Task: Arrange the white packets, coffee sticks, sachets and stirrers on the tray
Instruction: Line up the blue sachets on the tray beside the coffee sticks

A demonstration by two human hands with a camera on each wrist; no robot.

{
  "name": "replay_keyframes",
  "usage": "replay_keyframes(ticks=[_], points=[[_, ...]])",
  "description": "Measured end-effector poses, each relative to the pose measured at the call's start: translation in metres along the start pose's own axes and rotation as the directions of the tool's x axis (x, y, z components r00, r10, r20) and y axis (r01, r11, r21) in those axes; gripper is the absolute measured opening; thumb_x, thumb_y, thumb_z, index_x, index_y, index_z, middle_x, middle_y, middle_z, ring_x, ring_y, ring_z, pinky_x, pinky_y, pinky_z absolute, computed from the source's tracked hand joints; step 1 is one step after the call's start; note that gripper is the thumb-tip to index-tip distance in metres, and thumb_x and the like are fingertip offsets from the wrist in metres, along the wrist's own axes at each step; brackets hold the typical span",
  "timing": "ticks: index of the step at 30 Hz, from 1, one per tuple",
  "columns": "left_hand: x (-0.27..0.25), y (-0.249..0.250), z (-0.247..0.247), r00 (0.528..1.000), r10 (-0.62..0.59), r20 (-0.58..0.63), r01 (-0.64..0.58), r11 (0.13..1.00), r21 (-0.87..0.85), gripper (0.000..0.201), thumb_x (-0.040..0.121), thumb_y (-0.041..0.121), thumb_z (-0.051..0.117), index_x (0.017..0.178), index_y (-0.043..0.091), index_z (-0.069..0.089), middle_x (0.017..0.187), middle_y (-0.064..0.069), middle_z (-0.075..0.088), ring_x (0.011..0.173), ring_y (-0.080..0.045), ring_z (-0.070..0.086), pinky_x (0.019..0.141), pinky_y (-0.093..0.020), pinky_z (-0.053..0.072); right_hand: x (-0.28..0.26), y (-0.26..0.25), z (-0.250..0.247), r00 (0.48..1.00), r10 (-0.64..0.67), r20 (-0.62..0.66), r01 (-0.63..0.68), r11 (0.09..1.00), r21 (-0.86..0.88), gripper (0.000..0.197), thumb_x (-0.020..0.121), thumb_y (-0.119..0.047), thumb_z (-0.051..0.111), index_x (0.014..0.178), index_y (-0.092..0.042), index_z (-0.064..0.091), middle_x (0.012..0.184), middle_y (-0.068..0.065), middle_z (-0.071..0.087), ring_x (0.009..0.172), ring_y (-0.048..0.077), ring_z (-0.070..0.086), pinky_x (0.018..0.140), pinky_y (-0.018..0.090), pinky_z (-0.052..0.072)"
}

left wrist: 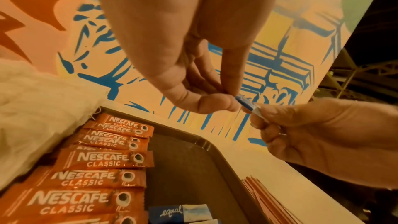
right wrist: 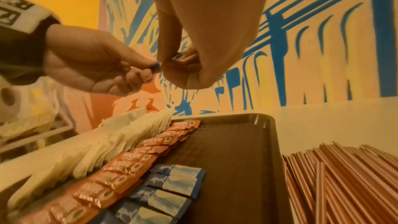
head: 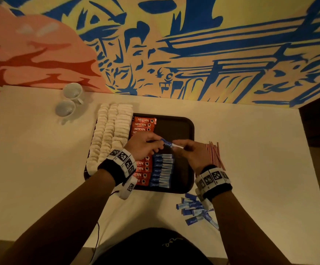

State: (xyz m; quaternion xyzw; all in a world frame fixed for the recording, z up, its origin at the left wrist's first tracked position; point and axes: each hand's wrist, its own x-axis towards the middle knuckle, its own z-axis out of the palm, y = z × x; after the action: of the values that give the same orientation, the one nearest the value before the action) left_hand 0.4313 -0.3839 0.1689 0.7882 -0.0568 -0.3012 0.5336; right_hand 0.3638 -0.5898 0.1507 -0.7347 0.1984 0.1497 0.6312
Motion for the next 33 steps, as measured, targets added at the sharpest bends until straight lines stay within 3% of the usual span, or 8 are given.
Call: replay_keyframes(ticks=[2, 6, 8, 12, 20, 27, 30, 33], points=[[-0.006, 0.0, -0.002, 1.0, -0.022, -0.006, 0.022, 1.0, -0.02, 0.012, 0.095, 0.013, 0.066, 0.104, 0.012, 0.073, 0.087, -0.002, 0.076, 0.07, -0.005, 0.067, 0.065, -0.02, 0.055, -0.002, 0.001, -0.003, 1.0, 0.017, -0.021, -0.016, 0.998, 0.057, 0.02, 0.091, -0.021, 0.076, 0.11, -0.017, 0.076, 0.099, -0.003, 0.076, 0.082, 0.0, 0.071, 0.072, 0.012, 0.056], [-0.011, -0.005, 0.0, 0.997, -0.011, -0.071, 0.023, 0.983, 0.182, 0.011, 0.094, 0.019, 0.067, 0.102, 0.024, 0.072, 0.091, 0.008, 0.074, 0.082, -0.005, 0.067, 0.08, -0.027, 0.057, -0.002, 0.002, -0.005, 0.998, 0.058, -0.037, -0.053, 0.992, 0.111, 0.019, 0.088, -0.023, 0.078, 0.107, -0.017, 0.076, 0.099, 0.001, 0.077, 0.089, 0.013, 0.075, 0.083, 0.026, 0.06], [-0.013, -0.007, 0.004, 0.987, 0.091, -0.131, -0.033, 0.921, 0.389, 0.021, 0.093, 0.02, 0.066, 0.112, 0.028, 0.069, 0.106, 0.015, 0.067, 0.095, -0.001, 0.062, 0.089, -0.023, 0.051, -0.002, 0.0, -0.004, 0.998, 0.07, -0.007, -0.07, 0.997, 0.032, 0.018, 0.09, -0.025, 0.076, 0.108, -0.021, 0.075, 0.101, -0.002, 0.076, 0.09, 0.012, 0.074, 0.085, 0.026, 0.059], [-0.015, -0.008, 0.011, 0.966, 0.257, 0.026, -0.21, 0.722, 0.659, 0.038, 0.09, 0.028, 0.068, 0.127, 0.036, 0.06, 0.128, 0.014, 0.056, 0.119, -0.005, 0.048, 0.103, -0.025, 0.038, 0.0, -0.007, 0.001, 0.998, 0.067, 0.018, -0.066, 0.996, -0.063, 0.015, 0.091, -0.02, 0.075, 0.106, -0.02, 0.075, 0.101, -0.002, 0.075, 0.093, 0.013, 0.071, 0.087, 0.028, 0.059], [-0.006, -0.007, 0.01, 0.959, 0.243, 0.143, -0.276, 0.712, 0.645, 0.044, 0.085, 0.04, 0.071, 0.128, 0.032, 0.063, 0.115, 0.014, 0.063, 0.096, 0.0, 0.055, 0.09, -0.022, 0.047, 0.007, -0.005, 0.0, 0.99, 0.139, -0.027, -0.141, 0.983, -0.115, 0.018, 0.089, -0.024, 0.078, 0.106, -0.019, 0.075, 0.097, -0.002, 0.074, 0.09, 0.013, 0.07, 0.074, 0.019, 0.056], [0.015, -0.017, 0.015, 0.966, 0.207, 0.155, -0.253, 0.633, 0.732, 0.028, 0.096, 0.038, 0.061, 0.121, 0.026, 0.067, 0.115, 0.008, 0.065, 0.105, -0.01, 0.057, 0.093, -0.028, 0.046, 0.015, -0.005, 0.0, 0.98, 0.193, 0.05, -0.19, 0.98, -0.065, 0.024, 0.09, -0.021, 0.076, 0.113, -0.015, 0.074, 0.105, 0.0, 0.073, 0.095, 0.015, 0.069, 0.069, 0.016, 0.057], [0.024, -0.022, 0.017, 0.972, 0.19, 0.142, -0.231, 0.63, 0.742, 0.024, 0.097, 0.036, 0.059, 0.118, 0.027, 0.067, 0.112, 0.007, 0.064, 0.105, -0.011, 0.055, 0.093, -0.029, 0.044, 0.023, 0.001, -0.001, 0.982, 0.187, -0.003, -0.186, 0.976, -0.113, 0.021, 0.093, -0.021, 0.073, 0.113, -0.017, 0.074, 0.108, 0.004, 0.074, 0.095, 0.015, 0.07, 0.076, 0.02, 0.057], [0.036, -0.032, 0.018, 0.983, 0.157, 0.098, -0.175, 0.606, 0.776, 0.024, 0.097, 0.034, 0.059, 0.118, 0.024, 0.067, 0.115, 0.004, 0.063, 0.11, -0.014, 0.054, 0.094, -0.028, 0.041, 0.028, 0.012, -0.006, 0.98, 0.143, -0.141, -0.172, 0.959, -0.224, 0.021, 0.093, -0.024, 0.073, 0.114, -0.02, 0.074, 0.11, 0.002, 0.075, 0.1, 0.016, 0.07, 0.095, 0.034, 0.057]])
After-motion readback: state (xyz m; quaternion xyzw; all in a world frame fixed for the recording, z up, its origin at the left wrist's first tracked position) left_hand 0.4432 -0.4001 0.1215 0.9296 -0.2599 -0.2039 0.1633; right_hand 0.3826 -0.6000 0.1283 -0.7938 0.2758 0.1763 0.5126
